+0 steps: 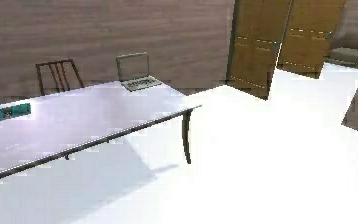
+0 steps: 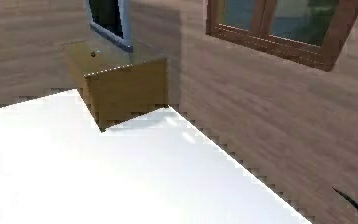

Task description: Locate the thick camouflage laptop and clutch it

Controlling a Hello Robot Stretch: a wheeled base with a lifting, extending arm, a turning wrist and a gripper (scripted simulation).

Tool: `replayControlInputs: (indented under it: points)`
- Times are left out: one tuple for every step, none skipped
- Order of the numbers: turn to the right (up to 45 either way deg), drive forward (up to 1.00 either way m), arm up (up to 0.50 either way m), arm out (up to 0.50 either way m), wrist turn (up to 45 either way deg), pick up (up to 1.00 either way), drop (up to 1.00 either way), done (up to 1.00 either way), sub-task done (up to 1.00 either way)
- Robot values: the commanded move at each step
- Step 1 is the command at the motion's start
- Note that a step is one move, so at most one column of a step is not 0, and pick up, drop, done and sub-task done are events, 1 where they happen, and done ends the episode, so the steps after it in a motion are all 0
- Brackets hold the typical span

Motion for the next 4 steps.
replayControlInputs:
  points:
    - [0.0, 0.70, 0.00, 0.00, 0.0, 0.00, 0.00, 0.00, 0.00]
    - [-45.0, 0.00, 0.00, 0.00, 0.0, 0.00, 0.00, 0.00, 0.00]
    - [-45.0, 0.00, 0.00, 0.00, 0.0, 0.00, 0.00, 0.00, 0.00]
    - [-15.0, 0.00, 0.00, 0.00, 0.0, 0.00, 0.00, 0.00, 0.00]
